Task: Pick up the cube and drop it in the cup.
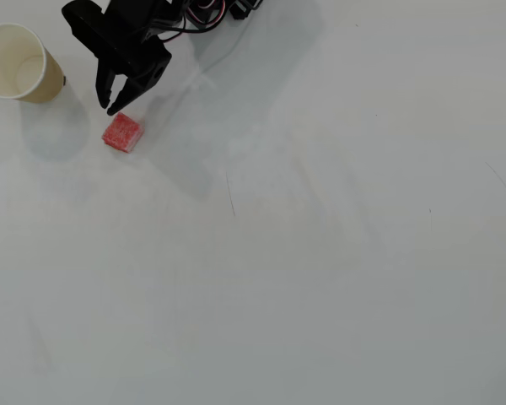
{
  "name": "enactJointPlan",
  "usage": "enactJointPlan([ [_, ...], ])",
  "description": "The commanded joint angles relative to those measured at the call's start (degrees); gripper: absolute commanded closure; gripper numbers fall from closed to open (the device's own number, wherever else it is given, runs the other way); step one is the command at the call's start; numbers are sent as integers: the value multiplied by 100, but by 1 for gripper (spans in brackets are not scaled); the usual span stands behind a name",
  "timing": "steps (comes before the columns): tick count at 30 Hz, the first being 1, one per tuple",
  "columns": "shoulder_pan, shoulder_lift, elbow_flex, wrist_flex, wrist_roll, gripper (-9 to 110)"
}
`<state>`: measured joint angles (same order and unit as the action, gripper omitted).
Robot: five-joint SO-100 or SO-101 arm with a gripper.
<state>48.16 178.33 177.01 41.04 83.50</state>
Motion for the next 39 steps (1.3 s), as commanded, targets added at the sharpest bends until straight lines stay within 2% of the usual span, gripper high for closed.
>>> enactJointPlan([
  [1, -35, 141, 193, 0, -88, 101],
  [9, -290, 141, 193, 26, -88, 101],
  [18, -642, 141, 193, 729, -88, 101],
  [39, -853, 149, 193, 932, -88, 100],
])
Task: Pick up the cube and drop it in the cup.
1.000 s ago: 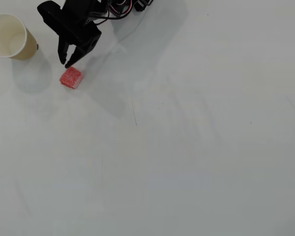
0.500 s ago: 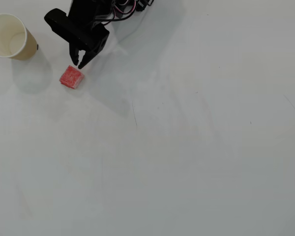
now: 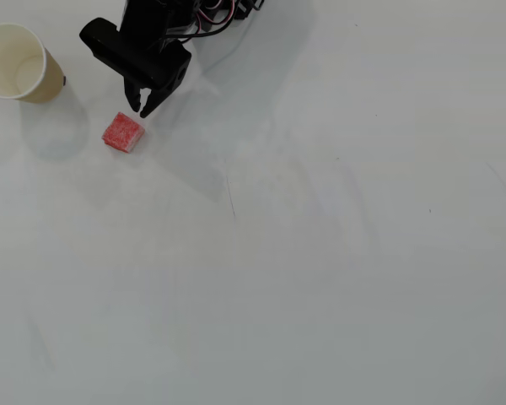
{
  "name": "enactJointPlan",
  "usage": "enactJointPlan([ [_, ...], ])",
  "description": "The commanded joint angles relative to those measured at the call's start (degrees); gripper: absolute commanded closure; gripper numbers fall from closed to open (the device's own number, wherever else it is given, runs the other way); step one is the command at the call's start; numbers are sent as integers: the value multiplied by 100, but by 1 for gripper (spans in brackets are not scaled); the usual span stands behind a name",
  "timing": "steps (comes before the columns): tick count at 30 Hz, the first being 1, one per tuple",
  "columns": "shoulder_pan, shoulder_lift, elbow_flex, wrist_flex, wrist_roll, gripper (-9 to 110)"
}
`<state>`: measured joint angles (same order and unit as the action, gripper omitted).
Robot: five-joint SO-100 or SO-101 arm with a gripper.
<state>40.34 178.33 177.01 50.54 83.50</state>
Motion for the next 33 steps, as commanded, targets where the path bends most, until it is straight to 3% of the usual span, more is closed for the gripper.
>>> enactJointPlan([
  [1, -62, 149, 193, -44, -88, 100],
  [17, -149, 149, 193, -246, -527, 63],
  [33, -334, 123, 193, -176, -563, 60],
])
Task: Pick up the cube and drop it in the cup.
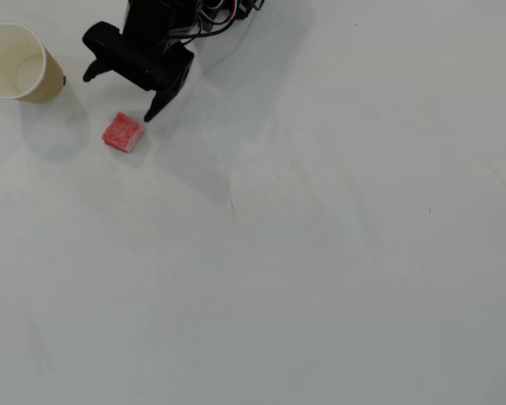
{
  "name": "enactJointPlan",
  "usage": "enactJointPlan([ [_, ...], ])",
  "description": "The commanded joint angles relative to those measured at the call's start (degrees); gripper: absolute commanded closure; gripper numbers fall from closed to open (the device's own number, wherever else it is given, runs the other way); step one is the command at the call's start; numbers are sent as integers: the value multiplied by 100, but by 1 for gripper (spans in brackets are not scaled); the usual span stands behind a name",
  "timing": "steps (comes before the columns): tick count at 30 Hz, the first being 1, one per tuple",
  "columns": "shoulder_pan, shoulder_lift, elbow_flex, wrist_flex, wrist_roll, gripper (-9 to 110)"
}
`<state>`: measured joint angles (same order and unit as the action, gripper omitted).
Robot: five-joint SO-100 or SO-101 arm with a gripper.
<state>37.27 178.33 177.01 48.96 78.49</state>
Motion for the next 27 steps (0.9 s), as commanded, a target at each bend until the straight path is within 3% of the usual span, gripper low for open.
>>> enactJointPlan([
  [1, -35, 114, 193, -26, -62, 60],
  [27, -519, -3410, -2285, -554, -70, 60],
])
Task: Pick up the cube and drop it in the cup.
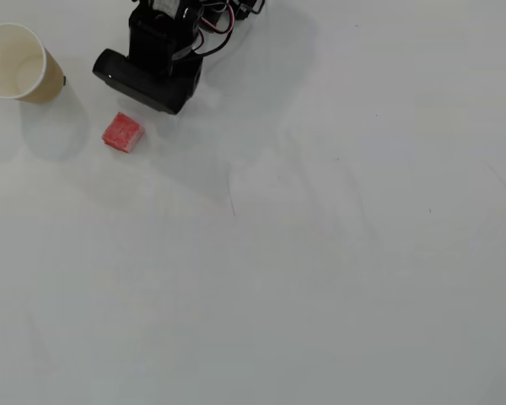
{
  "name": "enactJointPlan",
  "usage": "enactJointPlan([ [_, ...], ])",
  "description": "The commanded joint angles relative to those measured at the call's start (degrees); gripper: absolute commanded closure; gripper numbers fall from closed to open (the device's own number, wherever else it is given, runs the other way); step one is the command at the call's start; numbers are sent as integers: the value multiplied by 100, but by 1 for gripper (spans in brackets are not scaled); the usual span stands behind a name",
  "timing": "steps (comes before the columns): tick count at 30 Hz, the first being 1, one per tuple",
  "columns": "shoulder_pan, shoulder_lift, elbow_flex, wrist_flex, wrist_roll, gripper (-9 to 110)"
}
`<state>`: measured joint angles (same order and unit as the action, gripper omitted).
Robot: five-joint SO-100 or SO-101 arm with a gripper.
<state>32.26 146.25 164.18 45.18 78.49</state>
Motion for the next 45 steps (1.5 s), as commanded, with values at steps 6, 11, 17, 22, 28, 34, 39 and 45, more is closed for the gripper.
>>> enactJointPlan([
  [6, -158, -633, -1529, -404, -70, 60],
  [11, -237, -1037, -1916, -466, -70, 60],
  [17, -281, -1617, -2373, -475, -26, 60],
  [22, -237, -2013, -2628, -589, -35, 60],
  [28, -176, -2329, -2786, -650, -44, 60],
  [34, -97, -2610, -2830, -853, -62, 60],
  [39, -53, -2848, -3015, -923, -62, 60],
  [45, 18, -3164, -3217, -1028, -62, 61],
])
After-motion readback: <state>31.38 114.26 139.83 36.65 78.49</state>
